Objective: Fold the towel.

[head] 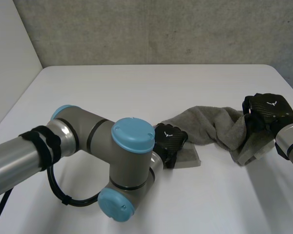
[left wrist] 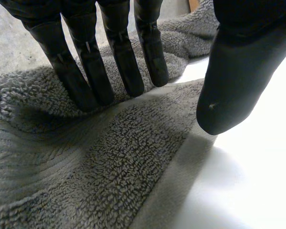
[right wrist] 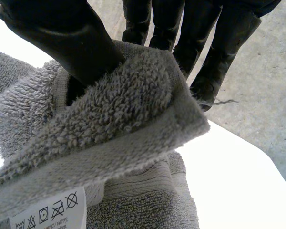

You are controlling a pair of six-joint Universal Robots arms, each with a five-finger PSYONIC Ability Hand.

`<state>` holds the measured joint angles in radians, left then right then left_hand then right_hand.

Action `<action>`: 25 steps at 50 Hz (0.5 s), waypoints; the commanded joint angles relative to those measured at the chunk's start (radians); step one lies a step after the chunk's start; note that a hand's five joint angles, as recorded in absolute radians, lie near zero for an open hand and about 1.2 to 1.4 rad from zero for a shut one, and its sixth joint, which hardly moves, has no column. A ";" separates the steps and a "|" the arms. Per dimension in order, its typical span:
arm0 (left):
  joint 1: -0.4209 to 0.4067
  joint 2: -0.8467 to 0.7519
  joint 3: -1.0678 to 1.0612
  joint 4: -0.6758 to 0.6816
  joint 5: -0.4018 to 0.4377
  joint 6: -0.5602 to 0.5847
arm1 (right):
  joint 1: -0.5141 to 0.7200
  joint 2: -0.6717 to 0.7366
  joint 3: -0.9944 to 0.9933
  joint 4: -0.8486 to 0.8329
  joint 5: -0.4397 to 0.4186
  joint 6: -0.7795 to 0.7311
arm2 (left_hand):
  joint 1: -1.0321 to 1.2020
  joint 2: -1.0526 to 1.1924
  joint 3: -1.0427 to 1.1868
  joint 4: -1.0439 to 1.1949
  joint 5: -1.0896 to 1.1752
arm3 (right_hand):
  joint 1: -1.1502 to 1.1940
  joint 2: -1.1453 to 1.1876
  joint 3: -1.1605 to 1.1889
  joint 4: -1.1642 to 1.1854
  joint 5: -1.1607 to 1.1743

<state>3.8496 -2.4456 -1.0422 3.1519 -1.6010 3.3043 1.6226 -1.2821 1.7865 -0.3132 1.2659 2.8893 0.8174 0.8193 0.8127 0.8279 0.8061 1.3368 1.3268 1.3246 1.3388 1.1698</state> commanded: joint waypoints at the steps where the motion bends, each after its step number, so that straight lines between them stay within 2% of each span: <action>1: 0.001 -0.053 0.059 -0.003 -0.010 0.072 | 0.002 0.007 -0.001 0.000 0.000 0.001 | -0.105 -0.107 -0.100 -0.115 -0.268 | 0.060 0.069 0.072 0.058 0.052; 5: 0.002 -0.079 0.085 0.000 -0.010 0.129 | 0.002 0.007 -0.001 -0.001 -0.003 -0.001 | -0.105 -0.107 -0.100 -0.115 -0.268 | 0.060 0.069 0.072 0.058 0.052; 16: 0.004 -0.095 0.110 0.004 -0.011 0.136 | 0.002 0.021 -0.002 0.000 -0.010 -0.002 | -0.075 -0.077 -0.071 -0.086 -0.239 | 0.060 0.069 0.072 0.058 0.052; 17: 0.004 -0.098 0.111 0.000 -0.011 0.136 | 0.002 0.021 -0.002 0.000 -0.011 -0.002 | -0.032 -0.034 -0.027 -0.042 -0.195 | 0.060 0.069 0.072 0.058 0.052; 18: 0.004 -0.099 0.114 -0.004 -0.011 0.138 | 0.002 0.021 -0.002 0.000 -0.011 -0.002 | 0.204 0.202 0.209 0.194 0.041 | 0.060 0.069 0.072 0.058 0.052; 19: 0.004 -0.099 0.114 -0.004 -0.011 0.138 | 0.002 0.021 -0.002 0.000 -0.011 -0.002 | 0.206 0.204 0.211 0.196 0.043 | 0.060 0.069 0.072 0.058 0.052; 20: 0.004 -0.099 0.113 -0.006 -0.010 0.138 | 0.002 0.021 -0.002 0.000 -0.011 -0.002 | 0.538 0.536 0.542 0.527 0.375 | 0.060 0.069 0.072 0.058 0.052; 25: 0.005 -0.085 0.107 -0.029 -0.010 0.152 | 0.002 0.021 -0.002 0.000 -0.011 -0.001 | 0.579 0.577 0.584 0.568 0.416 | 0.060 0.069 0.072 0.058 0.052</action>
<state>3.8543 -2.5418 -0.9302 3.1456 -1.6114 3.4440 1.6245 -1.2610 1.7844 -0.3131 1.2551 2.8872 1.4569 1.4848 1.5225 1.5138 1.4804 1.3368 1.3268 1.3346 1.3388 1.1699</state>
